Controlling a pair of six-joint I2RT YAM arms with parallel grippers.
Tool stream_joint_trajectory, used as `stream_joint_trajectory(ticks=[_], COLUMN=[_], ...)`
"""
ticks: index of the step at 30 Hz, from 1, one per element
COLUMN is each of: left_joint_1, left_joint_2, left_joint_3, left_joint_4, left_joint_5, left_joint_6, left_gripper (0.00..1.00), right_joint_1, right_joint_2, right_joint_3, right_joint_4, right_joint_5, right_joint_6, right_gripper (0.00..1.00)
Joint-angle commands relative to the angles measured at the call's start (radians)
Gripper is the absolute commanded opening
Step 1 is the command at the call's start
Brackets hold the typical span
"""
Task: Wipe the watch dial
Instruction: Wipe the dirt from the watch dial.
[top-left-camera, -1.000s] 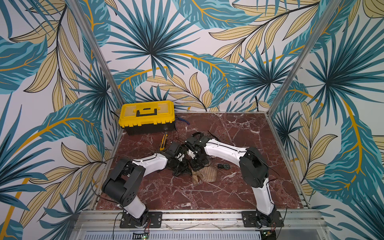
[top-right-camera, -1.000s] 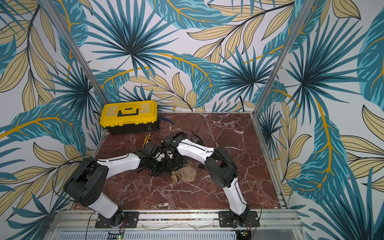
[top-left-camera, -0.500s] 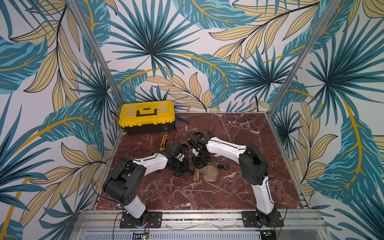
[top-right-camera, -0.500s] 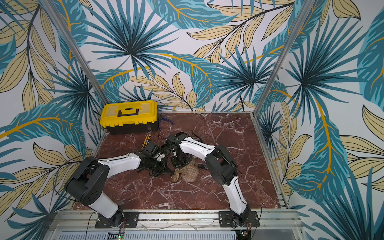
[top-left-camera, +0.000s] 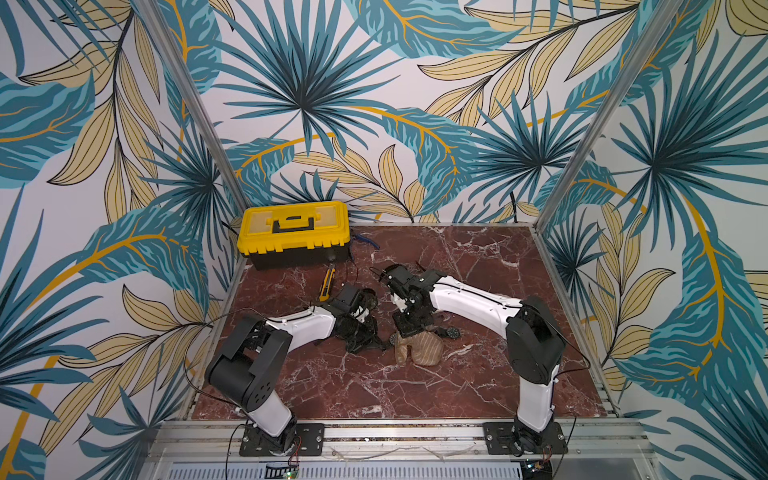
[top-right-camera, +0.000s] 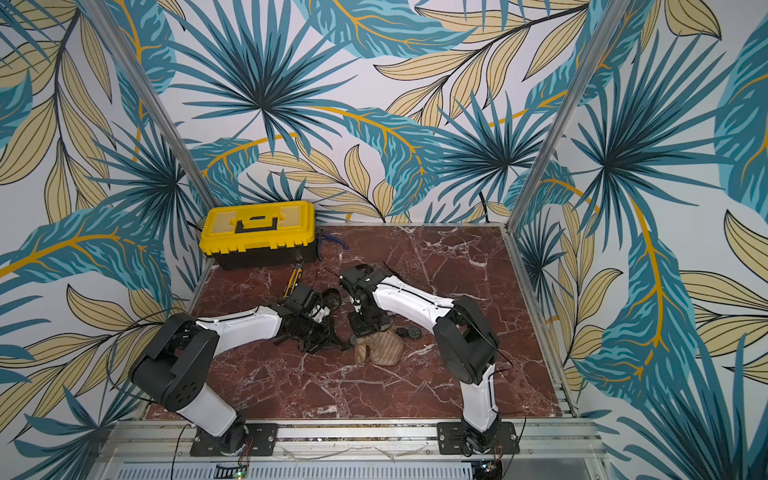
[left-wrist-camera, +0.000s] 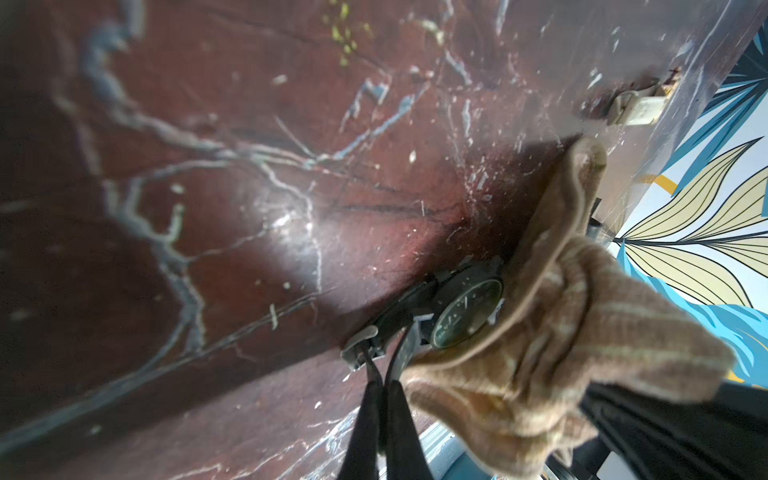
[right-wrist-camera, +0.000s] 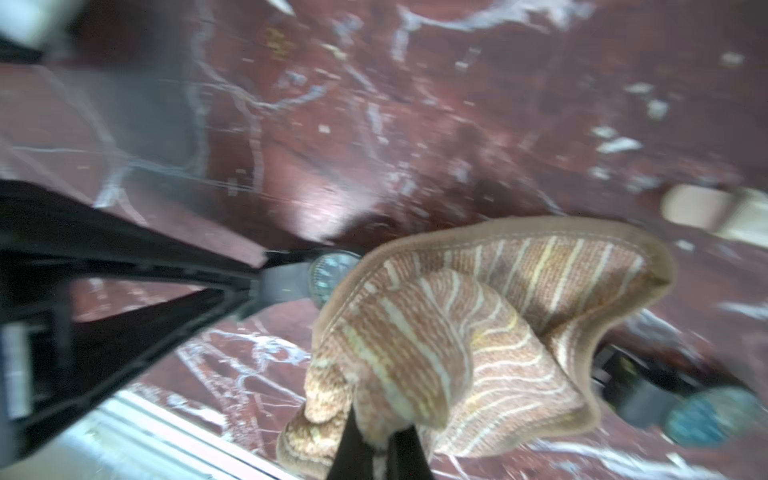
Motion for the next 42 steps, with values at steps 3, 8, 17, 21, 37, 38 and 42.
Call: stream_joint_trajectory(ticks=[3,8,17,21,37,38,42], left_joint_1=[-0.006,-0.006,-0.006,-0.006,-0.024,-0.025,-0.030], left_joint_2=[0.010,0.008,0.009,0.008,0.008,0.009,0.010], left_joint_3=[-0.023,-0.022,-0.021,-0.020,-0.006,-0.005,0.003], left_joint_4=[0.012,0.012,0.013,0.013,0.012,0.012,0.013], left_joint_5=[-0.009,-0.013,-0.018,-0.017,-0.027,-0.027,-0.028], left_joint_6=[-0.013,-0.017,-0.020,-0.020,-0.028,-0.028,-0.033], left_gripper=[0.00,0.00,0.00,0.00,0.00,0.00,0.00], right_joint_1=[0.012,0.012,0.010,-0.005,0.056,0.056,0.054], right_joint_2=[0.100,0.158,0.087,0.022,0.078,0.094,0.153], right_joint_3=[0.093,0.114,-0.010,-0.074,0.118,0.123,0.119], right_joint_4=[-0.022,-0.065,-0.074,-0.080,-0.115,-0.114,-0.115], right_joint_5=[-0.091,-0.026,0.131,0.167,0.079,0.065,0.043], right_joint_6=[-0.049,-0.043,-0.017,0.004,-0.027,-0.030,-0.034], right_gripper=[0.02,0.01,0.00,0.00,0.01,0.01,0.00])
